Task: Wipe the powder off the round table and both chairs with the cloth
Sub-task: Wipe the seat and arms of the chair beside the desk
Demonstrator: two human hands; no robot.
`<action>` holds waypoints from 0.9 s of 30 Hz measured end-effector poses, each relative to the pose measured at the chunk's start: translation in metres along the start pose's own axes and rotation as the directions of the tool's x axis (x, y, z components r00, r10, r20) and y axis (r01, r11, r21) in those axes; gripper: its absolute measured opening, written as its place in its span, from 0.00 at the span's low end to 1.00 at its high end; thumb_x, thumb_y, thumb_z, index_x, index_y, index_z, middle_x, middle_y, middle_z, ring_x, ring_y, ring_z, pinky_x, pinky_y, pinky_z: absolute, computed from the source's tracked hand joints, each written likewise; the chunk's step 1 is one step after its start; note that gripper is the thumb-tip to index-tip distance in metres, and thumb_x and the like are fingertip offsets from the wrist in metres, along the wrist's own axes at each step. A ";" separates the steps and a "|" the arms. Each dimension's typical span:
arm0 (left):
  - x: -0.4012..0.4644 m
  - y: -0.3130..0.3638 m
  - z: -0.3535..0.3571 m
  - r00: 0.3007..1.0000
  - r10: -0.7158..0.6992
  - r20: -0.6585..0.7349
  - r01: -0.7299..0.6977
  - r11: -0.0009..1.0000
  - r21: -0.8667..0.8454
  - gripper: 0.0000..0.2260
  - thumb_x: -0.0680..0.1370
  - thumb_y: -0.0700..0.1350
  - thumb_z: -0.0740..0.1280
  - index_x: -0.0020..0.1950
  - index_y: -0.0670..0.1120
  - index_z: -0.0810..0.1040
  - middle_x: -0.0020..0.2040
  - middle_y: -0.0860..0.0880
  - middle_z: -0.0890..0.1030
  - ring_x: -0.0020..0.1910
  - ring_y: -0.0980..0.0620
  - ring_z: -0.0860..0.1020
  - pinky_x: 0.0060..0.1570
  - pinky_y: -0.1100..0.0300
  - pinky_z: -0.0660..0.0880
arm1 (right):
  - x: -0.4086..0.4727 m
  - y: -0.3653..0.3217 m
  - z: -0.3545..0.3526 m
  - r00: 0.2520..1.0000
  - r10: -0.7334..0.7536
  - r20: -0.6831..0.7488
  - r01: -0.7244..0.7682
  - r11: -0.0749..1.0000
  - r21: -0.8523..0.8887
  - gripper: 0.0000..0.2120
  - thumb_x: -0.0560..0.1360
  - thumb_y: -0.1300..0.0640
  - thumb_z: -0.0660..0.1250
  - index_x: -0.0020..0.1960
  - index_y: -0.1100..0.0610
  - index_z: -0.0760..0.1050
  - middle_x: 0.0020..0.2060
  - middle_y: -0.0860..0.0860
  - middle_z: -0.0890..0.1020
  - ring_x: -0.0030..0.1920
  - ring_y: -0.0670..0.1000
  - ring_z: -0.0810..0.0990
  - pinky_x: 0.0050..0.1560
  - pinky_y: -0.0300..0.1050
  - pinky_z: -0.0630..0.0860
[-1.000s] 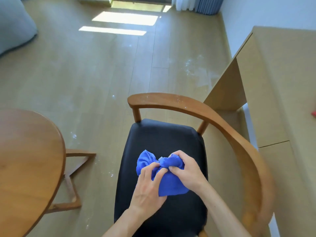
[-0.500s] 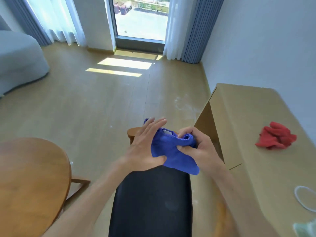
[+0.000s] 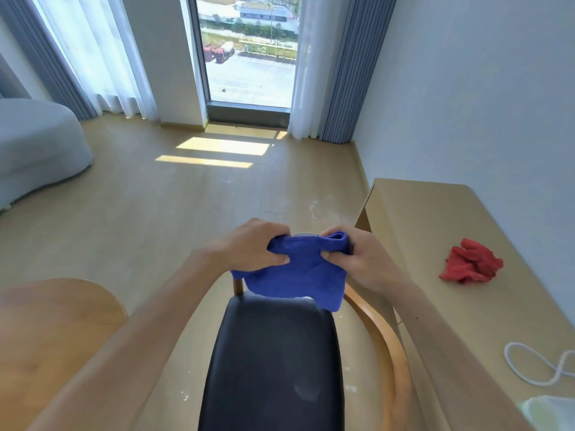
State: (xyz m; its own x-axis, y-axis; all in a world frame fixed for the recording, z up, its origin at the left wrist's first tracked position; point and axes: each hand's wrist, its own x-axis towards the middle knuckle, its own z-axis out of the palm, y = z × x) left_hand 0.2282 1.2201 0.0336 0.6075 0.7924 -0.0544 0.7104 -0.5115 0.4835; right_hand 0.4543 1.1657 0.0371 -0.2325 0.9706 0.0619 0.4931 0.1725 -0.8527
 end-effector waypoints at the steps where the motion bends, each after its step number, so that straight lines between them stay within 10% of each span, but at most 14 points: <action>1: 0.001 0.001 -0.004 1.000 -0.005 0.004 0.005 1.000 0.009 0.10 0.75 0.48 0.68 0.38 0.57 0.68 0.33 0.61 0.72 0.32 0.60 0.71 0.32 0.70 0.62 | 0.002 0.000 -0.002 1.000 -0.004 0.002 0.004 0.999 -0.032 0.10 0.75 0.65 0.67 0.50 0.52 0.77 0.44 0.48 0.82 0.45 0.47 0.79 0.46 0.42 0.75; 6: 0.007 0.005 -0.026 1.000 -0.009 -0.016 0.008 0.999 -0.031 0.06 0.75 0.48 0.68 0.41 0.52 0.71 0.36 0.55 0.76 0.34 0.57 0.73 0.33 0.65 0.66 | 0.010 0.003 -0.002 0.995 0.063 -0.083 -0.035 0.953 0.300 0.08 0.76 0.61 0.70 0.55 0.55 0.77 0.44 0.48 0.84 0.46 0.45 0.82 0.42 0.35 0.77; 9: 0.005 0.005 -0.033 0.997 -0.036 -0.063 0.025 0.987 -0.160 0.06 0.74 0.46 0.70 0.41 0.50 0.73 0.37 0.51 0.78 0.35 0.55 0.74 0.35 0.62 0.68 | 0.011 0.008 -0.007 0.992 0.073 0.100 -0.112 0.869 0.481 0.18 0.73 0.46 0.72 0.60 0.51 0.78 0.53 0.50 0.83 0.54 0.52 0.82 0.49 0.41 0.78; 14: -0.008 -0.005 -0.042 0.987 -0.132 -0.092 0.073 0.877 -0.475 0.07 0.75 0.42 0.70 0.43 0.54 0.76 0.41 0.54 0.82 0.39 0.57 0.79 0.41 0.62 0.72 | 0.012 0.023 -0.002 0.900 0.160 0.405 -0.260 0.943 0.207 0.23 0.69 0.56 0.75 0.61 0.50 0.73 0.54 0.48 0.81 0.56 0.52 0.80 0.56 0.47 0.79; 21: -0.019 -0.025 -0.035 0.969 -0.224 0.105 0.225 0.625 -0.748 0.15 0.69 0.48 0.71 0.56 0.51 0.79 0.52 0.50 0.83 0.50 0.49 0.82 0.48 0.56 0.78 | 0.016 0.015 -0.001 0.971 0.237 -0.040 -0.211 0.920 0.331 0.11 0.76 0.62 0.67 0.56 0.51 0.75 0.48 0.48 0.83 0.48 0.49 0.83 0.40 0.36 0.78; 27: -0.018 -0.029 -0.008 0.924 -0.372 0.091 0.230 0.349 -0.909 0.16 0.73 0.47 0.71 0.59 0.44 0.79 0.57 0.38 0.80 0.52 0.40 0.78 0.51 0.42 0.69 | 0.021 0.006 -0.016 0.961 0.243 0.132 -0.274 0.767 0.580 0.27 0.65 0.64 0.77 0.62 0.59 0.77 0.53 0.57 0.83 0.52 0.54 0.82 0.48 0.43 0.78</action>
State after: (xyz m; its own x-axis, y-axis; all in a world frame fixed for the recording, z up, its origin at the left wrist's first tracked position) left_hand 0.1943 1.2234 0.0276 0.3296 0.8921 -0.3092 0.0645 0.3054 0.9500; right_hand 0.4657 1.1897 0.0418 -0.2141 0.9526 -0.2160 -0.0446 -0.2304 -0.9721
